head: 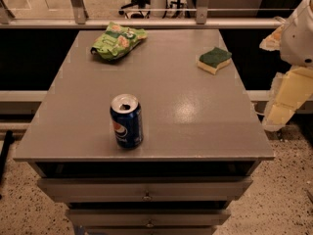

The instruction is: Knock pepsi can over

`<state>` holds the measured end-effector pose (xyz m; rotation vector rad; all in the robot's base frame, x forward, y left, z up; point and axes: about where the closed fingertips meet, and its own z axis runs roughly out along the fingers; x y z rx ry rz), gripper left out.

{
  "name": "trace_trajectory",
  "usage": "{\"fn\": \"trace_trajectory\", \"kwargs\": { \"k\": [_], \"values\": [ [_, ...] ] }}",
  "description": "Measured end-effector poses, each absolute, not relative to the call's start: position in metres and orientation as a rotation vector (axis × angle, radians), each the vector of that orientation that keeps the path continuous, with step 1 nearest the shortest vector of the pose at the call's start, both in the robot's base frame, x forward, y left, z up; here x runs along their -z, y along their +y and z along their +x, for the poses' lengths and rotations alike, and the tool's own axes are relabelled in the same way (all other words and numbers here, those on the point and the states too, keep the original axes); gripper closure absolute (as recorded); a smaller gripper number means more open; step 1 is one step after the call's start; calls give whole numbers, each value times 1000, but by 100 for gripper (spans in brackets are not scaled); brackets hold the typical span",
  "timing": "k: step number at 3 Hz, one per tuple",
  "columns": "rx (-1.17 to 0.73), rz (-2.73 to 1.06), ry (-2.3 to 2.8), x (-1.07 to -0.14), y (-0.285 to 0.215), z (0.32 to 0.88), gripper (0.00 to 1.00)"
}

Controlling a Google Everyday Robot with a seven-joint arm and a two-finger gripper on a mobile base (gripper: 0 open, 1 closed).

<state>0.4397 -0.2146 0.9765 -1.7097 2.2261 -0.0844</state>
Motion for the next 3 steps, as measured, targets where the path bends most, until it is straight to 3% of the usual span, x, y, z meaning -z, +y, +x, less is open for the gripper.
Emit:
{"fn": "trace_trajectory", "kwargs": {
  "k": [1,3],
  "values": [
    [6,-1660,2205,-966,-197,444,0],
    [-439,-1340,2084,-917,-105,467,0]
  ]
}}
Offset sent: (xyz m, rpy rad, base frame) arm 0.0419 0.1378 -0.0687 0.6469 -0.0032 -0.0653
